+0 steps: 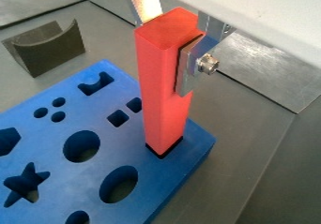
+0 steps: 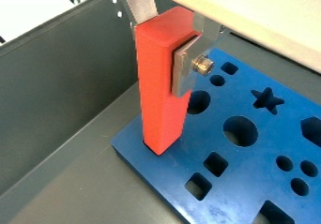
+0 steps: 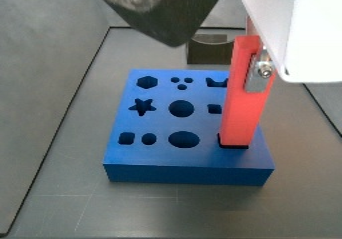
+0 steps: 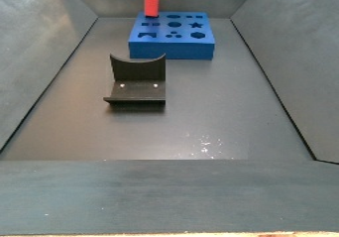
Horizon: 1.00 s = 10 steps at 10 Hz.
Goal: Pick up the rectangle object. Move up. Move to above the board. Insert the rectangle object.
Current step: Insert the rectangle object.
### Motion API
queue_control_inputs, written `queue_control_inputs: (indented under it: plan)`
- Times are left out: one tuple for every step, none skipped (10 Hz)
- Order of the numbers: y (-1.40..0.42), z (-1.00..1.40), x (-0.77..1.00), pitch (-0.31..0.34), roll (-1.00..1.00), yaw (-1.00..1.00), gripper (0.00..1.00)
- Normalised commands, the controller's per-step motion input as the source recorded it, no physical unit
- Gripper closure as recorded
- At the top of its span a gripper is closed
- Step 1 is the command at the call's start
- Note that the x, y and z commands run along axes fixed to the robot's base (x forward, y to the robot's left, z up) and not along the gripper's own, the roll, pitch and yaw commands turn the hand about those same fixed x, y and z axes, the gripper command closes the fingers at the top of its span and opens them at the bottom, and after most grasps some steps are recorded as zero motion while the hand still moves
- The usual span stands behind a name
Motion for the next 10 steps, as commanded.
queue_control_inputs:
  plan:
    - [-0.07,-0.17,0.06,-0.009,0.00,0.00,1.00]
    - [-0.11,-0.17,0.06,-0.003,0.00,0.00,1.00]
    - [-0.11,-0.14,0.08,0.000,0.01,0.00,1.00]
    - [-0.07,-0.19,0.06,0.000,0.06,0.00,1.00]
    - [-0.01,-0.28,0.01,0.000,0.17,0.00,1.00]
    - [0.00,-0.35,0.00,0.000,0.26,0.00,1.00]
    - [0.00,-0.48,0.00,0.000,0.29,0.00,1.00]
    - [0.00,-0.57,0.04,0.000,0.20,0.00,1.00]
    - [0.00,-0.60,0.07,0.000,0.18,0.00,1.00]
    - [0.00,-0.37,0.01,0.000,0.13,0.00,1.00]
